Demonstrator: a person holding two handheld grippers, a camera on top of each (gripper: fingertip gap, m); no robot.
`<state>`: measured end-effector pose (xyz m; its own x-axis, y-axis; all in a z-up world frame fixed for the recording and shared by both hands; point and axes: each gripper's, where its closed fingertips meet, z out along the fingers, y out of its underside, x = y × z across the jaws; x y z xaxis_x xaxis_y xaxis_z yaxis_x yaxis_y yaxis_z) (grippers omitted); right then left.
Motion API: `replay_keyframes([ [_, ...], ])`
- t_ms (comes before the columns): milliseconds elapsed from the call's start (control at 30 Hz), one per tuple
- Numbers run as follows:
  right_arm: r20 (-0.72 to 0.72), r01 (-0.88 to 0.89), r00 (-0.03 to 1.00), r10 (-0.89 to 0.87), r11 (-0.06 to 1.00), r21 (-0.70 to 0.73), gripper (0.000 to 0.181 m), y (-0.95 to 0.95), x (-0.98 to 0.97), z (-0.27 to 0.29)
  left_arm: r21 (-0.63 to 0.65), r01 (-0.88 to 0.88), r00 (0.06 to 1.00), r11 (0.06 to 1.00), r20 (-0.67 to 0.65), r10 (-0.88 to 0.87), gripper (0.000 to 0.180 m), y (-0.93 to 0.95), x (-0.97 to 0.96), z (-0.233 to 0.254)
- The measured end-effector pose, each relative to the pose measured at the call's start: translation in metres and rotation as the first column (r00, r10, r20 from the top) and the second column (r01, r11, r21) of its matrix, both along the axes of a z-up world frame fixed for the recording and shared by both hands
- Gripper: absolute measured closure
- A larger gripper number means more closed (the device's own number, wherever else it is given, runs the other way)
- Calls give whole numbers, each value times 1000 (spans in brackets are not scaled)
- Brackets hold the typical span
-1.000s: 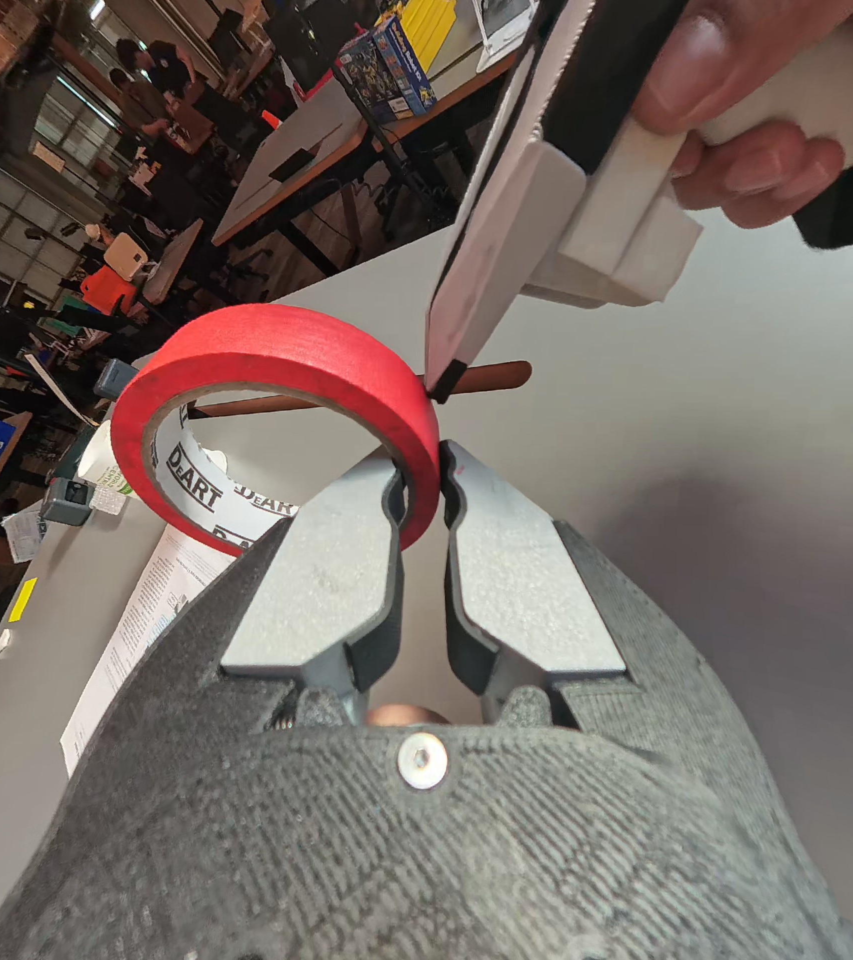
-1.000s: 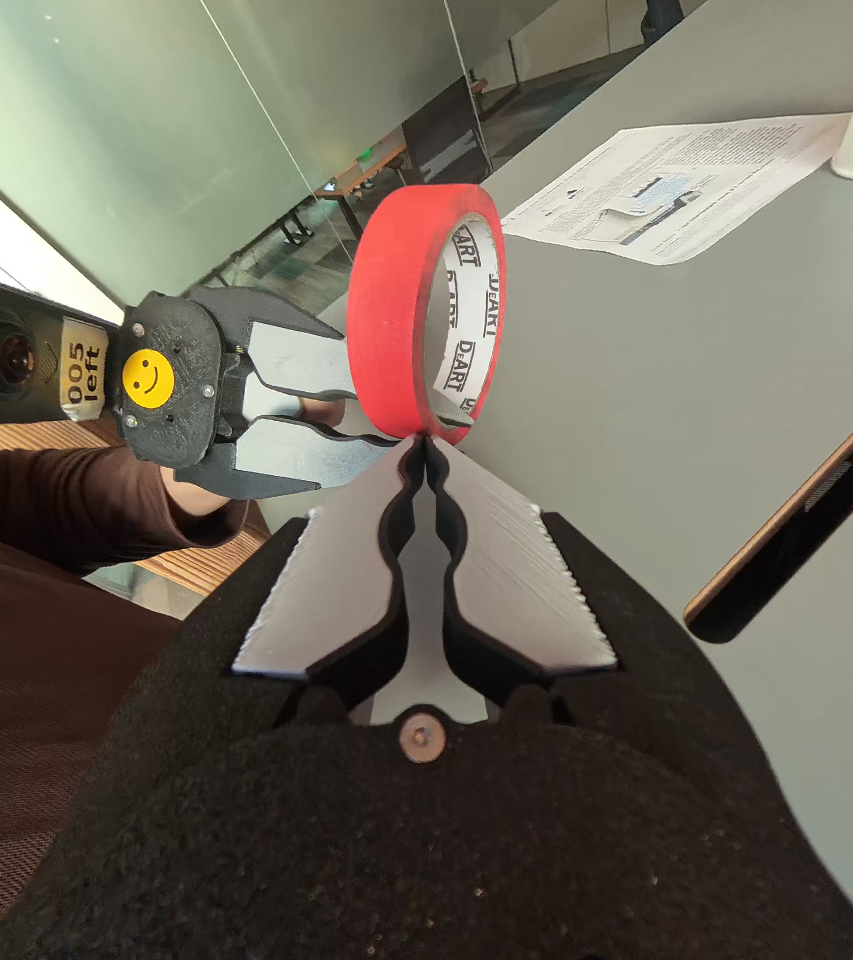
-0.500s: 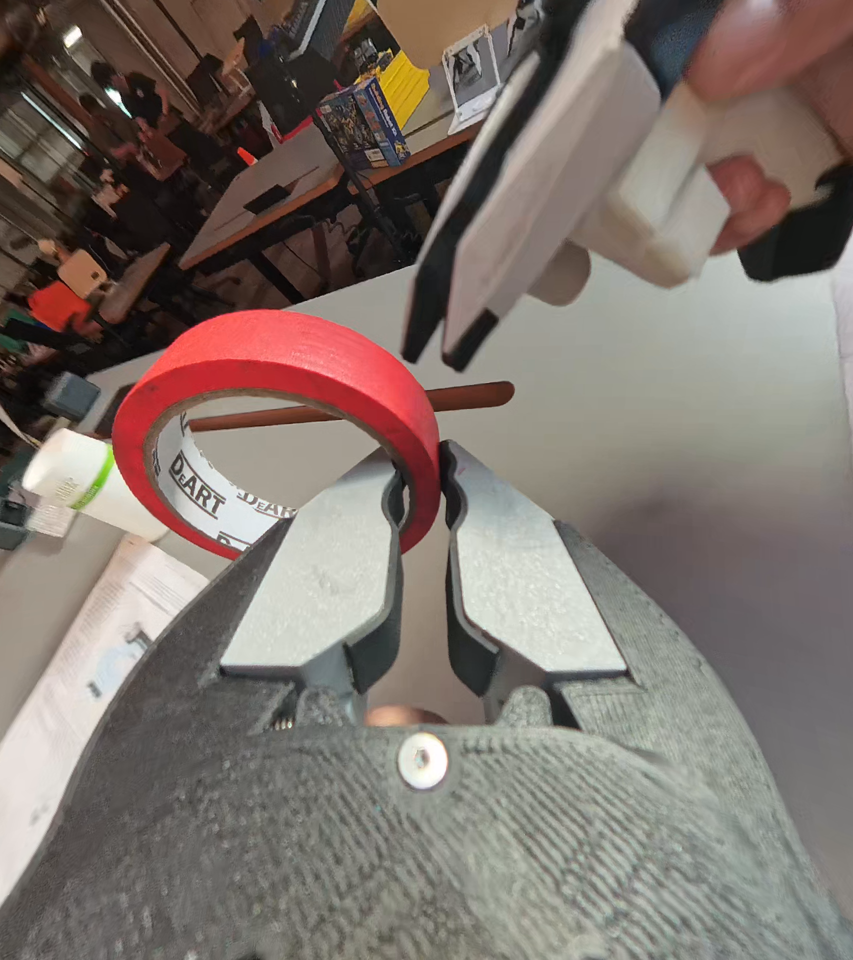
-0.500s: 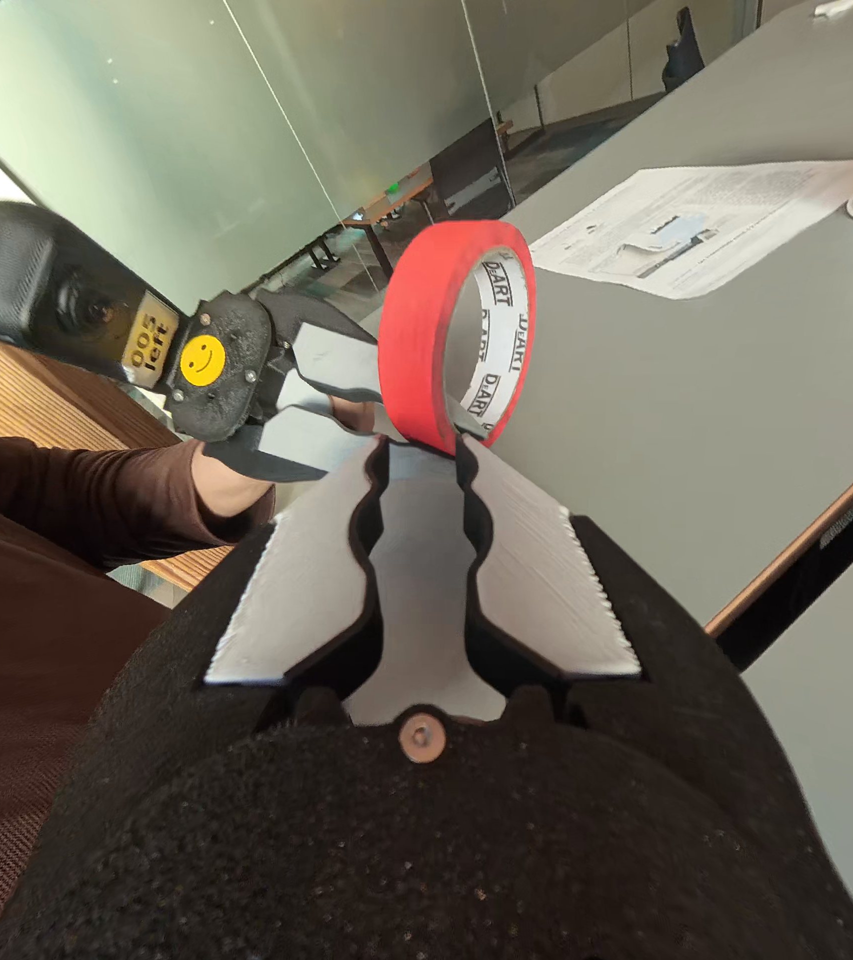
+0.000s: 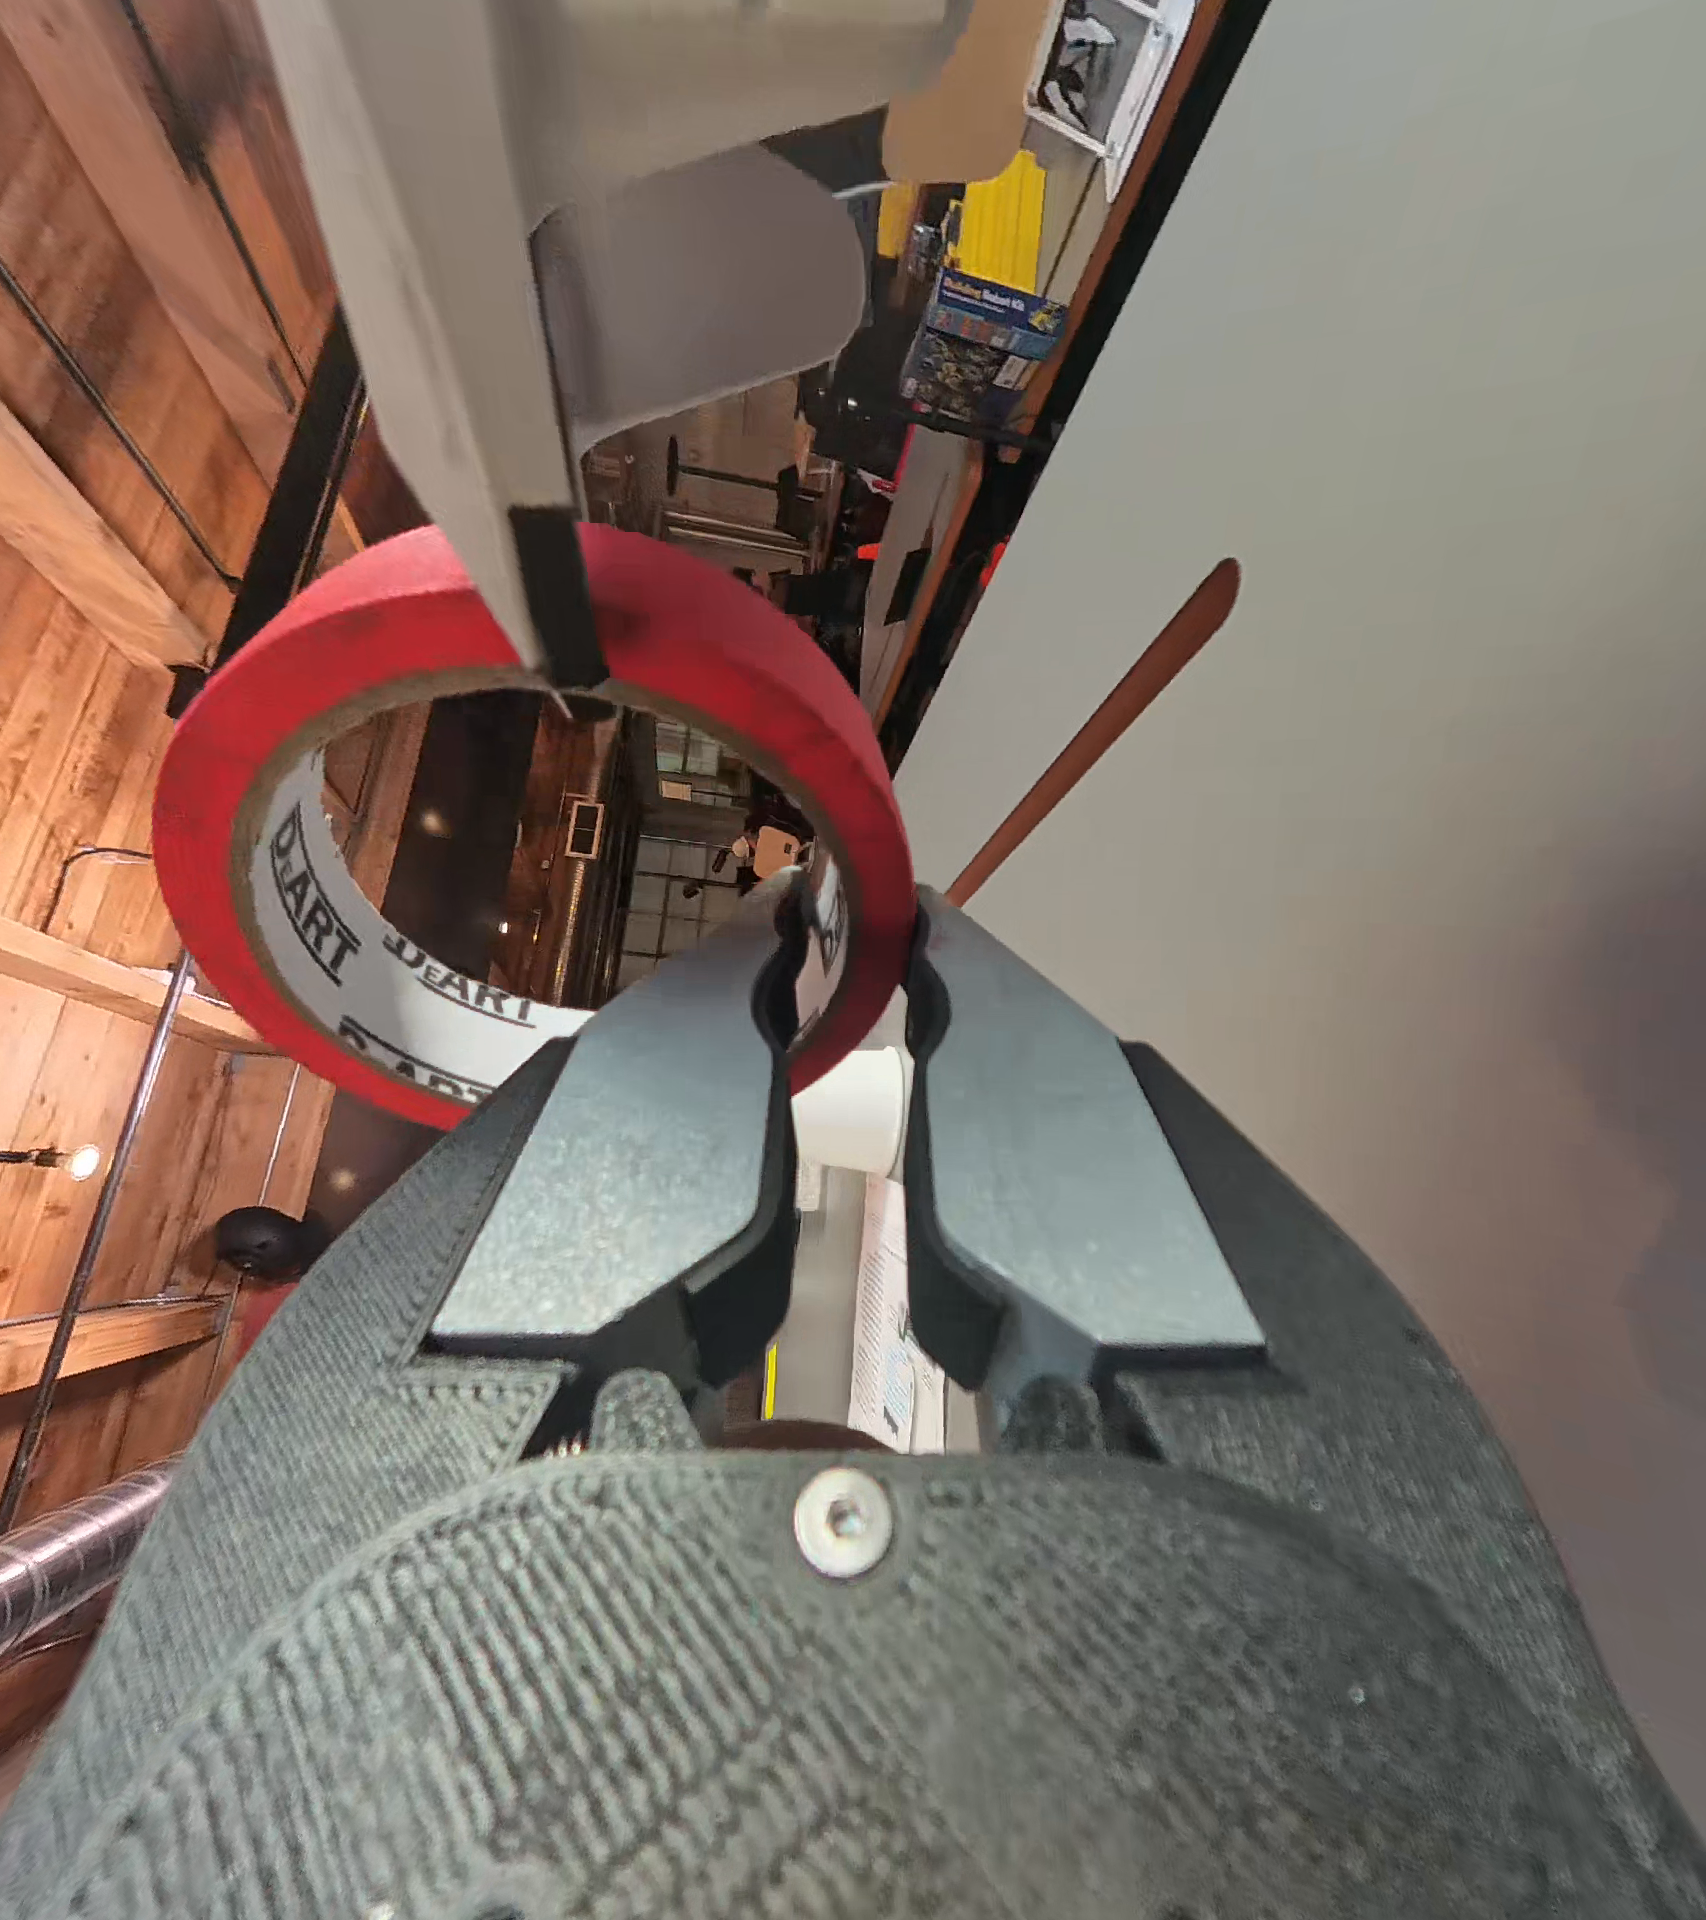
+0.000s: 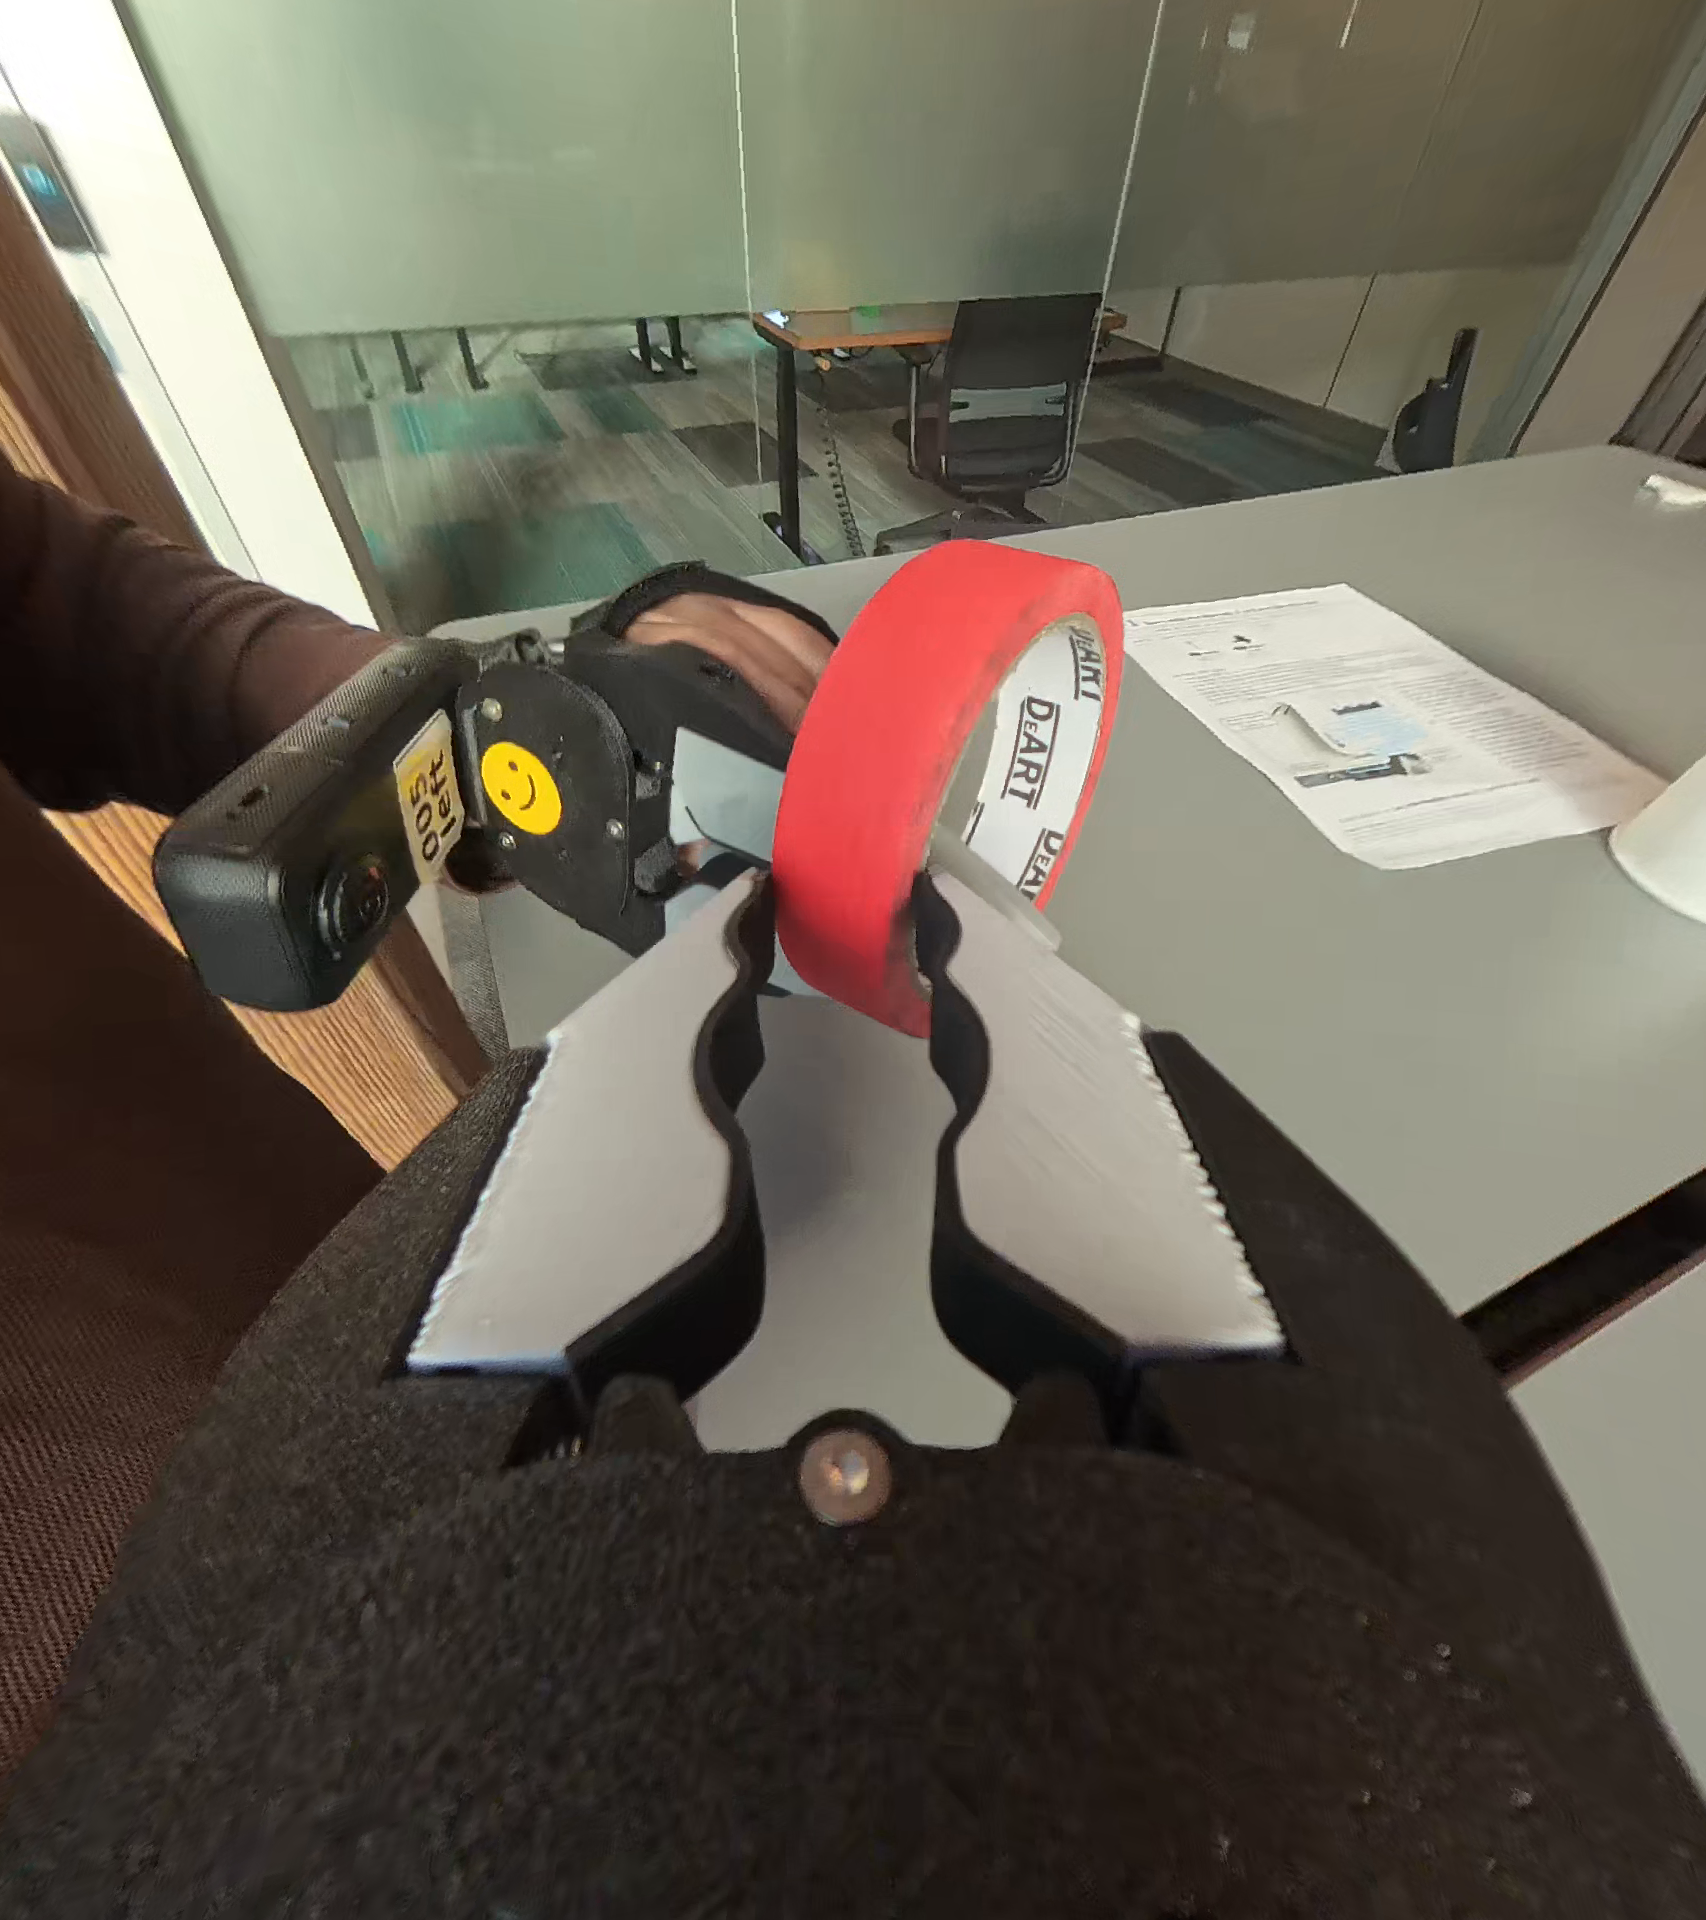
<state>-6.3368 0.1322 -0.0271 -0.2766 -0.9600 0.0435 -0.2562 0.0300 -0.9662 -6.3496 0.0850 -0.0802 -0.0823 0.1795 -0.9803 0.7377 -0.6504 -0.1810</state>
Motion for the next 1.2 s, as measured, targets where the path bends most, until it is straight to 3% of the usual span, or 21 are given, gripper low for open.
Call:
replay_keyframes([
  [67,-17,32,999,-33,999,-9,155,-4,-1,1,58,5,1000,998,-25,-3,166,-1,3,-1],
  [167,57,186,979,-198,968,171,152,-37,-15,4,423,101,994,900,-79,-74,168,14,-3,-19],
  [267,65,170,977,-205,922,348,149,-50,-18,-7,742,195,981,641,-142,-134,169,38,-8,-27],
  [367,-7,216,975,-221,945,245,144,-51,-24,-7,925,226,969,306,-180,-171,169,59,-1,-24],
  [433,-55,163,986,-156,975,153,130,-40,-22,-1,980,185,966,76,-167,-198,169,71,12,-25],
  [533,-128,-73,988,80,996,60,129,2,-5,5,960,178,942,-214,-230,-246,168,90,26,-16],
  [733,-448,-224,881,150,967,-117,124,13,13,-44,818,289,881,-498,-431,-196,168,99,22,7],
  [800,-467,-253,870,157,956,-150,142,8,14,-51,808,284,890,-516,-423,-171,167,97,19,0],
  [833,-463,-257,871,167,957,-137,142,4,13,-54,821,293,905,-490,-404,-135,165,89,16,-5],
  [933,-389,-234,905,170,964,-123,150,-15,3,-54,899,309,945,-311,-327,-6,151,60,8,-21],
  [1067,-283,-251,935,215,963,-96,153,-37,-16,-52,948,315,945,-41,-309,108,150,31,-11,-19],
  [1200,-238,-268,941,240,959,-90,151,-63,-40,-60,967,243,931,75,-255,262,151,3,-35,-22],
])
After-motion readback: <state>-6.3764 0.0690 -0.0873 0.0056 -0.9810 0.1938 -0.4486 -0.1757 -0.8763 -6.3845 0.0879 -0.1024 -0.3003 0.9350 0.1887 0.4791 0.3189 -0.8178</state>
